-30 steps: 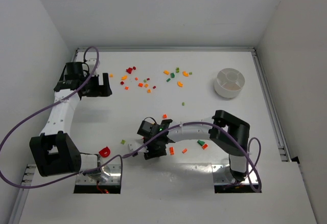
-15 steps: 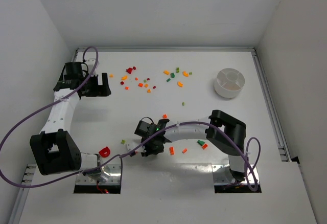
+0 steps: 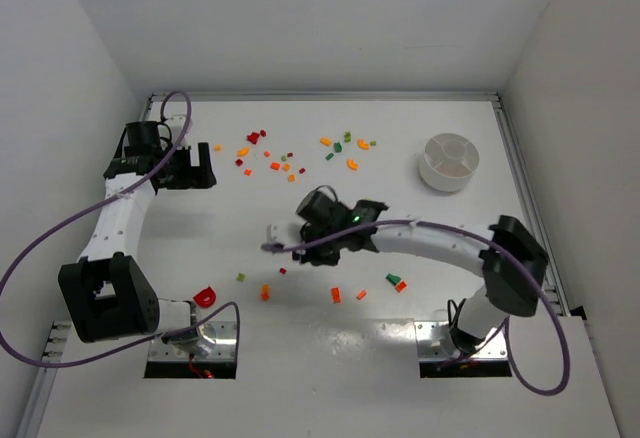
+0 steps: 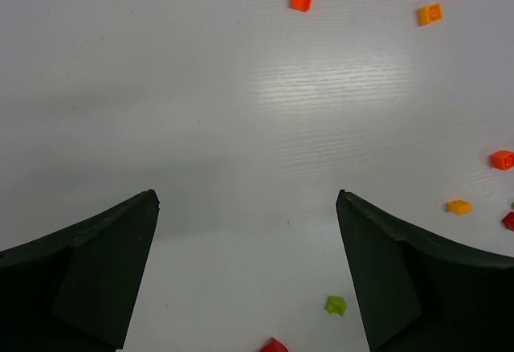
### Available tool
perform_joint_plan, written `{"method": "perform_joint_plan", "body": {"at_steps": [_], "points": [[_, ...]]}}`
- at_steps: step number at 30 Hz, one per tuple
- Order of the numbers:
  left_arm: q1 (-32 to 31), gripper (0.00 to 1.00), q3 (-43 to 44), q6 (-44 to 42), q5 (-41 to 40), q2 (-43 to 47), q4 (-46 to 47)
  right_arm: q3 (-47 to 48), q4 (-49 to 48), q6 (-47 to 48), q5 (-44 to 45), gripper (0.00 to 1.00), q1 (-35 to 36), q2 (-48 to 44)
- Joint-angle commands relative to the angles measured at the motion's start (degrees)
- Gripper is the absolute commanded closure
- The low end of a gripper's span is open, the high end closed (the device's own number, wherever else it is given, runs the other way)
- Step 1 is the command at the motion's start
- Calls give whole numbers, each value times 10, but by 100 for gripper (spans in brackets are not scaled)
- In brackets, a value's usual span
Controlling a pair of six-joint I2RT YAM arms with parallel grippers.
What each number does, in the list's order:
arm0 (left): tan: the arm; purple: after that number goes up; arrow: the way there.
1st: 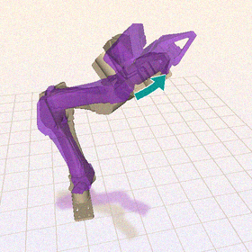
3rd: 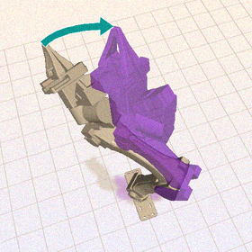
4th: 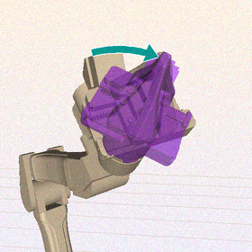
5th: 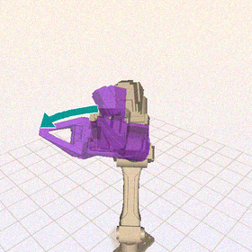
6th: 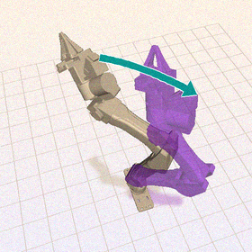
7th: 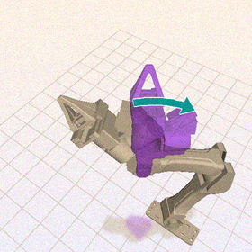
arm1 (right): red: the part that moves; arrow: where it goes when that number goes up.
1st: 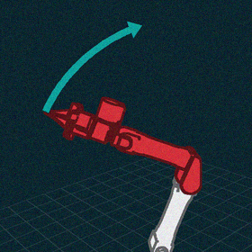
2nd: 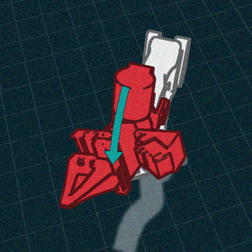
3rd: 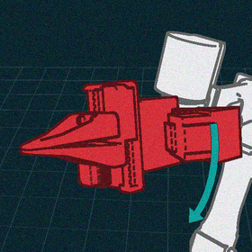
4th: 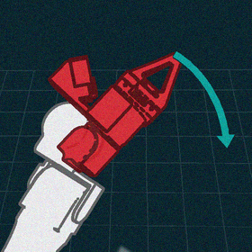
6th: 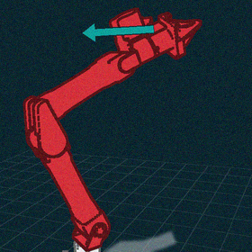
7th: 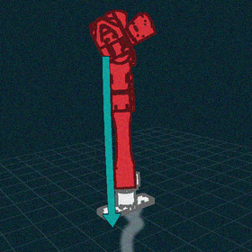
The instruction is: Sort the legos into containers by color
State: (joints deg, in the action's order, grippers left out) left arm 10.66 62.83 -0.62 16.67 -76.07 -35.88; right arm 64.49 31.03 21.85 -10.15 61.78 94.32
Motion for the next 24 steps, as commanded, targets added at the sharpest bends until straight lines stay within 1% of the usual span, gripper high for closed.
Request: {"method": "perform_joint_plan", "body": {"at_steps": [1,2,4,5,7,8,9,11,12,14,15,20,24], "points": [[8,1,12,-2,4,8,10,-12,22,-29,15,93,-88,-67],[8,1,19,-2,4,3,10,-19,22,-29,15,93,-137,-77],[8,1,24,-2,4,3,5,-25,34,-29,15,94,-186,-98],[8,1,24,-2,4,3,5,-33,34,-29,15,94,-232,-119],[8,1,24,-2,4,3,5,-38,34,-29,21,94,-280,-135],[8,1,24,-2,4,3,5,-38,24,-29,27,94,-330,-143],[8,1,24,4,4,3,5,-38,24,-29,27,94,-356,-158],[8,1,24,4,11,3,-1,-38,18,-34,36,94,-400,-164],[8,1,24,4,17,3,-1,-38,18,-34,36,94,-442,-164],[8,1,29,10,17,3,-1,-31,18,-43,43,94,-480,-157],[8,1,29,10,17,3,-1,-21,25,-50,43,94,-515,-157],[8,1,35,10,17,-2,-1,20,31,-120,48,94,-600,-118],[8,1,35,10,17,-7,-1,31,19,-126,77,94,-629,-103]]}}
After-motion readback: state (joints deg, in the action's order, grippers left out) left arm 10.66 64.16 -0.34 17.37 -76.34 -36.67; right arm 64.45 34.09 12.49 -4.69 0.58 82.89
